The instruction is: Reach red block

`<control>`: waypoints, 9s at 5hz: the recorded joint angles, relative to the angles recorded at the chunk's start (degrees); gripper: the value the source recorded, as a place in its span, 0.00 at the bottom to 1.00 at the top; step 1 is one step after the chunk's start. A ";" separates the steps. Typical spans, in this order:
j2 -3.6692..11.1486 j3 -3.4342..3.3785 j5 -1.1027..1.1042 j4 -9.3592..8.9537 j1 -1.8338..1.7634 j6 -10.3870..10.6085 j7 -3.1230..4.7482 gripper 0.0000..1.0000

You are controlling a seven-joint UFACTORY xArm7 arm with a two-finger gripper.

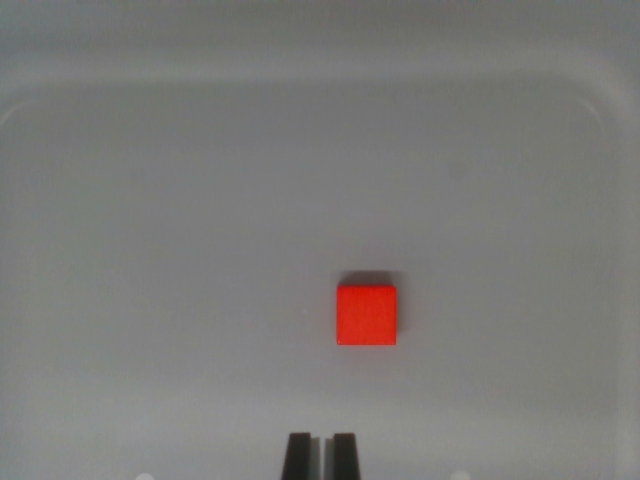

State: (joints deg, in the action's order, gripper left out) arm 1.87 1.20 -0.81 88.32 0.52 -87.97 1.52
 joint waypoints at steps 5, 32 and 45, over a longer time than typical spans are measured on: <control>1.03 0.06 -0.10 -2.36 0.16 3.43 0.07 0.00; 10.42 0.64 -1.01 -23.94 1.64 34.80 0.69 0.00; 14.42 0.89 -1.39 -33.14 2.27 48.17 0.95 0.00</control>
State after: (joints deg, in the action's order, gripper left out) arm 16.29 2.09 -2.20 55.18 2.79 -39.80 2.47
